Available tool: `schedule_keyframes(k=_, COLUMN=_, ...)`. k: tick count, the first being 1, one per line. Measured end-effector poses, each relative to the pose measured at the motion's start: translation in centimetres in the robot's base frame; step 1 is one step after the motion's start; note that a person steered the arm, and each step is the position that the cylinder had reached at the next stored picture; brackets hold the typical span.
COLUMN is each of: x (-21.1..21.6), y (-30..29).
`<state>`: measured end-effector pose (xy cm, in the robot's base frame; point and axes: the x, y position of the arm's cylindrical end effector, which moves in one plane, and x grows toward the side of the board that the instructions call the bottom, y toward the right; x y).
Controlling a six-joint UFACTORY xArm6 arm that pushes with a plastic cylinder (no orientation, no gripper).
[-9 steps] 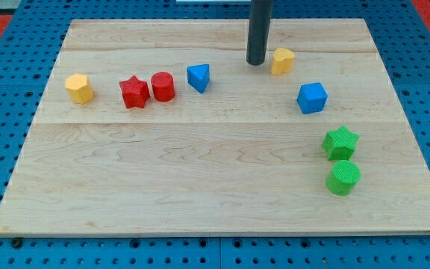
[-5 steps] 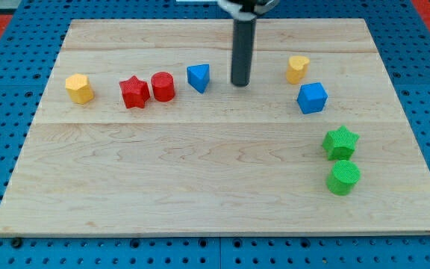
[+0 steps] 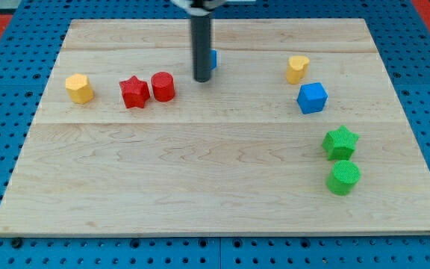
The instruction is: Slide the blue triangle up and slightly right
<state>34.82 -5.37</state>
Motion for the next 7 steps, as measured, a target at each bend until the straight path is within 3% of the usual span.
schedule_keyframes(k=1, x=-2.8, y=-3.7)
schedule_keyframes(k=2, x=-5.7, y=6.1)
schedule_keyframes(k=3, x=-5.7, y=10.9)
schedule_keyframes(k=4, x=-5.6, y=10.4)
schedule_keyframes(k=5, x=-1.0, y=10.7)
schedule_keyframes(k=7, x=-6.1, y=16.2)
